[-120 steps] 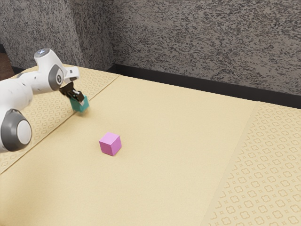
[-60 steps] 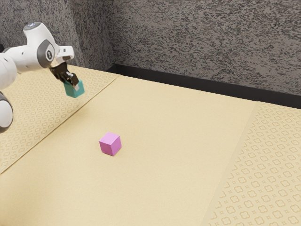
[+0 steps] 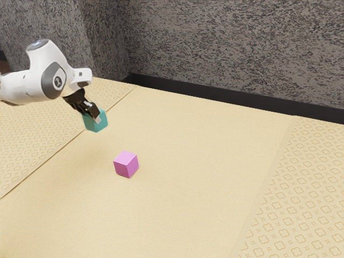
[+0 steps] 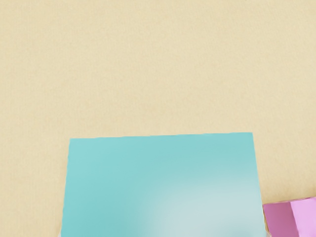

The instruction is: Pick up the blue block with one arm, and put the blue block on the pink block with one arm

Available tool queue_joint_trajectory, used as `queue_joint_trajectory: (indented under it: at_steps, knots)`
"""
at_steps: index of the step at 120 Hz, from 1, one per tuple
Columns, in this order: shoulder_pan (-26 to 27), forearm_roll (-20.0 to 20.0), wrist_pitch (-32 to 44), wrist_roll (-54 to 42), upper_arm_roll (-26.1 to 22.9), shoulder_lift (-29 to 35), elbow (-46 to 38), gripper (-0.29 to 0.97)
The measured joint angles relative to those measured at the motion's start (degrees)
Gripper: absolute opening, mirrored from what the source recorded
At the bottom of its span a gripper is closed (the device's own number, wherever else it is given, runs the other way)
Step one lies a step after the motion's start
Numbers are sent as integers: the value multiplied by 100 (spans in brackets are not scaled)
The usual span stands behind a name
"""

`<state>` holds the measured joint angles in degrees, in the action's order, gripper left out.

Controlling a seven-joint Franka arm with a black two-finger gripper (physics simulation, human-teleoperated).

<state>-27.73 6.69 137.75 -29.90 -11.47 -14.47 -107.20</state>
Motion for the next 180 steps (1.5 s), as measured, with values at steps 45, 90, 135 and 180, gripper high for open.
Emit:
queue_joint_trajectory:
  at_steps: [45,90,135,180]
  knots:
    - [50,441,1428,53,-577,676,-1522,31]
    - [59,1056,2314,32,-849,1000,-2361,33]
    - [131,1256,2632,-10,-854,712,-2357,33]
    - [253,1289,2794,-46,-854,541,-2360,33]
